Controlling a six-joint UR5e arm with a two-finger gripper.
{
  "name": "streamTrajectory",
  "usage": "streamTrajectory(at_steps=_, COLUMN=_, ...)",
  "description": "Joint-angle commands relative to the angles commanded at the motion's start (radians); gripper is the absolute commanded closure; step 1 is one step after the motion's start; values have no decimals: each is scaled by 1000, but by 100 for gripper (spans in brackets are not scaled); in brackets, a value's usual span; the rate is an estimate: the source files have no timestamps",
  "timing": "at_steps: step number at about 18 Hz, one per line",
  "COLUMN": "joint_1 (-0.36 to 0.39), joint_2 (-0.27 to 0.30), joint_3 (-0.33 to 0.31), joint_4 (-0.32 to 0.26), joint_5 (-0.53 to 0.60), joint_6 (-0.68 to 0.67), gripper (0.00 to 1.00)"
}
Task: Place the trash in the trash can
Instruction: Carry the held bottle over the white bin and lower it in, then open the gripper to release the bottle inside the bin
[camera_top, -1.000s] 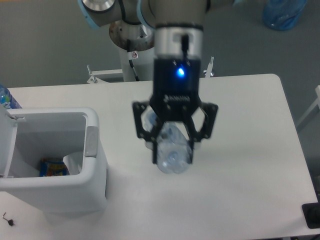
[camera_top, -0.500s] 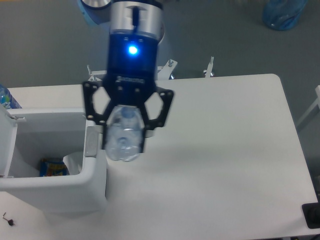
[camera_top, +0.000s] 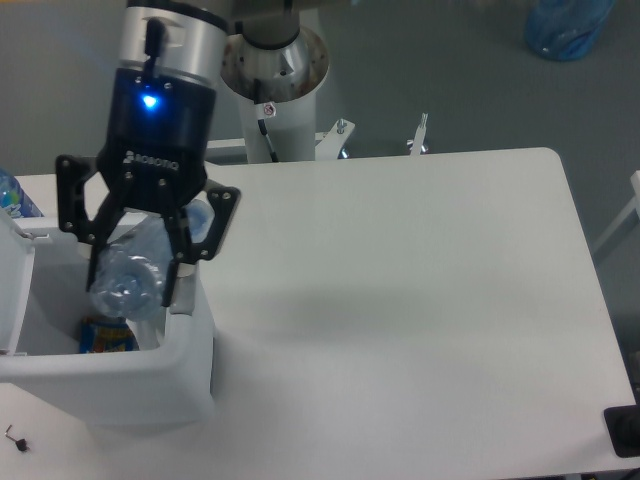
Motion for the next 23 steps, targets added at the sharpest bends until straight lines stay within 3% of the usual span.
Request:
streamTrajectory(at_steps=9, joint_1=-49, joint_2=-11, joint_3=9, joint_4=3, joint_5=-2, joint_6=15, gripper=54)
streamTrajectory(at_steps=14, joint_1=-58, joint_2=-35, joint_3=15, joint_4=3, joint_5=-3, joint_6=95, gripper=54)
streamTrajectory(at_steps=18, joint_1=-94, joint_2=-63, joint_3=28, joint_4=64, joint_5=-3, joint_6=91, gripper=54)
streamTrajectory(at_steps=23, joint_1=-110, joint_2=-84, joint_3=25, joint_4=75, joint_5=-3, joint_6=84, gripper=53)
